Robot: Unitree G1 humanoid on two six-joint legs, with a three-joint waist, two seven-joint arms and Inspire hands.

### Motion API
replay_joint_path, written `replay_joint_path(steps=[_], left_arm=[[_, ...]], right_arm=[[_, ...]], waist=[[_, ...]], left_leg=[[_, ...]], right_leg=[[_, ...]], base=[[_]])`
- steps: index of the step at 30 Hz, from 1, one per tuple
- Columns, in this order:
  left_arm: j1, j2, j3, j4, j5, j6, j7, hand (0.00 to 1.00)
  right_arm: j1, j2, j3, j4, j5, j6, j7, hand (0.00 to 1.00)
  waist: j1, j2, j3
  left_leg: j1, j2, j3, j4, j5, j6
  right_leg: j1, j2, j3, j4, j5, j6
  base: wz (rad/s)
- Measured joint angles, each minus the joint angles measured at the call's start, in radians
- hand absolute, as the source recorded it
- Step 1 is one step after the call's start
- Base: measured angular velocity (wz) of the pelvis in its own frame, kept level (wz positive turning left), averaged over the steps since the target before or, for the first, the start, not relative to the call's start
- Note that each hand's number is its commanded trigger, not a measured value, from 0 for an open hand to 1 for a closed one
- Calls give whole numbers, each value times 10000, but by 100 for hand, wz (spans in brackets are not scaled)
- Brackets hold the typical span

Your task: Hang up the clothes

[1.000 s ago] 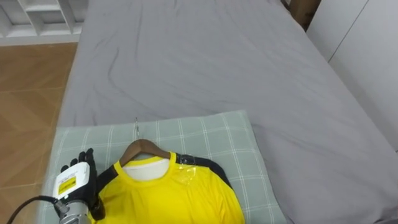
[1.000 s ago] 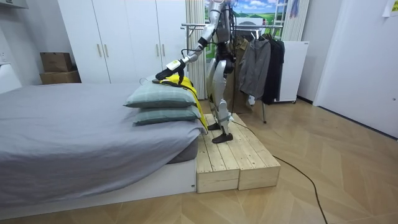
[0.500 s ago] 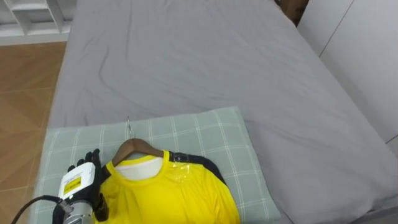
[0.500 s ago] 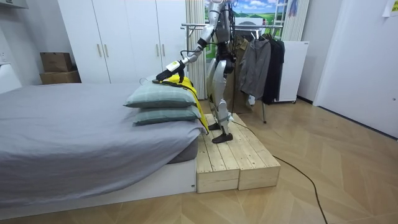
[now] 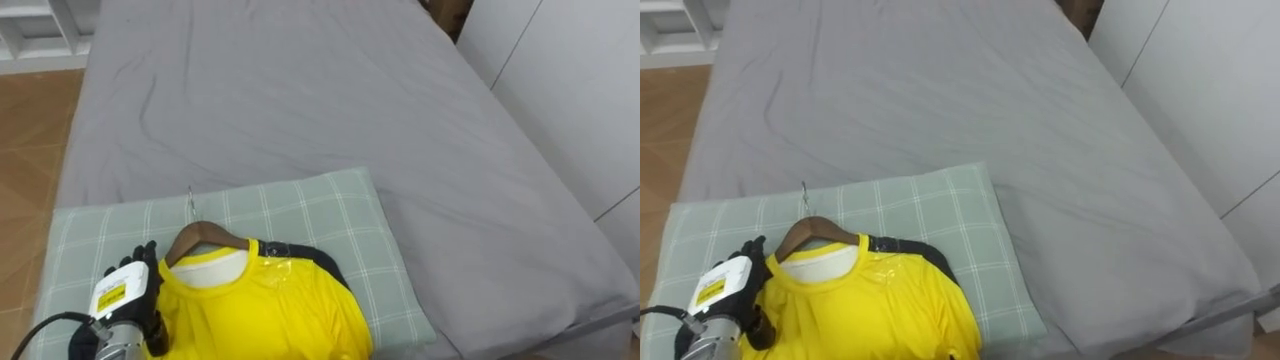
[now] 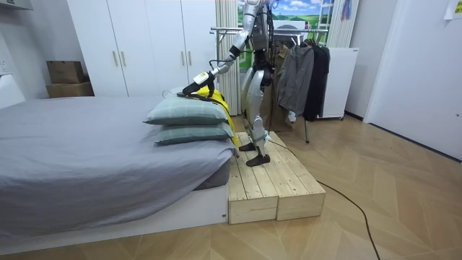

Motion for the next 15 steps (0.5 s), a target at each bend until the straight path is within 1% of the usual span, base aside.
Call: replay_joint_path(steps=[6, 7, 8, 9, 10, 15], left_arm=[[-14, 12, 8, 55, 16, 63, -382, 0], [-14, 12, 10, 68, 16, 104, -441, 44], [-14, 12, 12, 70, 17, 120, -490, 55], [-14, 12, 11, 79, 15, 138, -575, 63], [-14, 10, 10, 137, 10, 146, -627, 100], [-16, 15, 6, 215, -13, 183, -923, 100]], right_arm=[[-3, 0, -6, -2, 88, 1, 133, 0], [-3, -1, -12, -2, 77, 1, 134, 0], [-3, -2, -16, -2, 72, 2, 133, 0], [-4, -2, -19, -7, 72, 2, 133, 0], [-5, -3, -19, -29, 75, 2, 136, 0], [-15, -2, -14, -46, 76, -3, 149, 0]], waist=[[72, 7, -2], [89, 6, -2], [94, 7, -2], [106, 7, -3], [134, 6, -3], [148, 9, -6]], left_leg=[[7, -1, 17, -31, -1, 0], [10, -3, 17, -26, 0, 0], [14, -4, 17, -20, 0, 0], [22, -5, 18, -14, 0, 0], [47, -4, 18, -18, 0, 0], [66, -6, 17, 1, 1, -1]], right_leg=[[-9, 8, 4, 12, 7, -10], [-9, 11, 4, 12, 10, -14], [-9, 11, 6, 12, 11, -15], [-6, 11, 7, 16, 12, -16], [17, 11, 8, 16, 12, -16], [36, 7, 6, 26, 12, -16]], base=[[0], [0], [0], [0], [0], [0]])
